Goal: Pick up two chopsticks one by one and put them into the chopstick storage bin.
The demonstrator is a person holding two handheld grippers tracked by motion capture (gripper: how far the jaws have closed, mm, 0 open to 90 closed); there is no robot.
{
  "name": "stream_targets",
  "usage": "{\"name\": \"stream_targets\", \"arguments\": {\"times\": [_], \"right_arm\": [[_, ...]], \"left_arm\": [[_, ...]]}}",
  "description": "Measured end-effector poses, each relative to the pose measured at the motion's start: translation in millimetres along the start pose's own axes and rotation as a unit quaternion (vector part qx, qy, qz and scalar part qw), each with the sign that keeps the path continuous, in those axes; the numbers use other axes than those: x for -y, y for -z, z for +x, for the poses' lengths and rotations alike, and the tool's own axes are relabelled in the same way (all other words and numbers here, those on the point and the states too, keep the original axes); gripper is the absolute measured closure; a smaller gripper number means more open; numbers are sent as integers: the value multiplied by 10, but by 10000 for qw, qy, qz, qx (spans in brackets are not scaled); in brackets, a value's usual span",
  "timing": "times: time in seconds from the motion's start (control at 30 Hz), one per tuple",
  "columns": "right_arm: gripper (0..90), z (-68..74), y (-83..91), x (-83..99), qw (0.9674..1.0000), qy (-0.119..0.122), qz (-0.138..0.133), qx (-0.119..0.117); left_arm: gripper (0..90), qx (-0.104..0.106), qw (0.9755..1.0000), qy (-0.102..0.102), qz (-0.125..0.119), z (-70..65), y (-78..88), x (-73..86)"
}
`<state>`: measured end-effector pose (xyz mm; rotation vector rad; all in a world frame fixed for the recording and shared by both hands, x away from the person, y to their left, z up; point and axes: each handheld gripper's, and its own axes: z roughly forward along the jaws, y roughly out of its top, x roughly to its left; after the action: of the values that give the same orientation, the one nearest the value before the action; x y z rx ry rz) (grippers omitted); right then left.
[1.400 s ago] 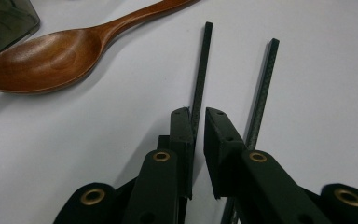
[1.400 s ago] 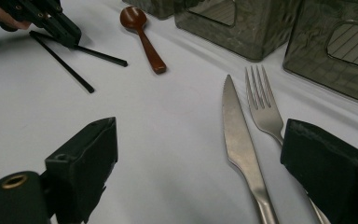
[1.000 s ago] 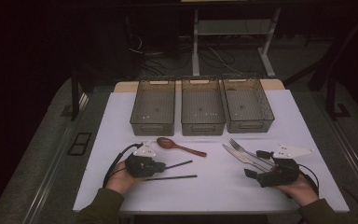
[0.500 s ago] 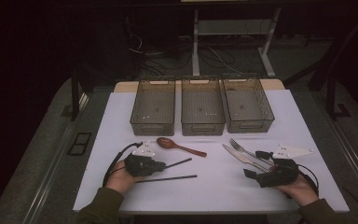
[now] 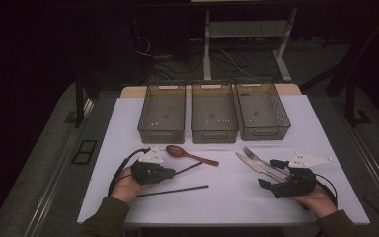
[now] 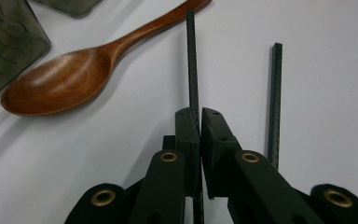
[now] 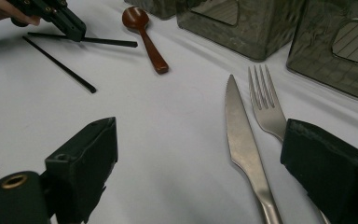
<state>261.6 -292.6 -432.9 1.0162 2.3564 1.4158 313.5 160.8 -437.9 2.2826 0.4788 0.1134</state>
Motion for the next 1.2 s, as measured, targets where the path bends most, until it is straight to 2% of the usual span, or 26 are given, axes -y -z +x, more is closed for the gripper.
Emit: {"name": "stream_targets", "arguments": {"times": [0.13, 0.17, 0.23, 0.73, 1.2], "right_arm": [[103, 0, -8, 5, 10000, -59, 0, -20], [103, 0, -8, 5, 10000, -59, 0, -20], [103, 0, -16, 10, 10000, -41, -4, -20], [102, -7, -52, 31, 9999, -22, 74, 80], [102, -48, 12, 72, 10000, -28, 38, 63]], "left_arm": [[852, -13, 10000, -33, -20, -1, 23, -36], [852, -18, 10000, 39, -22, -12, 26, -44], [852, -37, 10000, 31, -1, -7, 39, -65], [852, -133, 9992, 350, -137, -21, 135, -174], [852, -224, 9981, 549, -192, -6, 204, -230]]}}
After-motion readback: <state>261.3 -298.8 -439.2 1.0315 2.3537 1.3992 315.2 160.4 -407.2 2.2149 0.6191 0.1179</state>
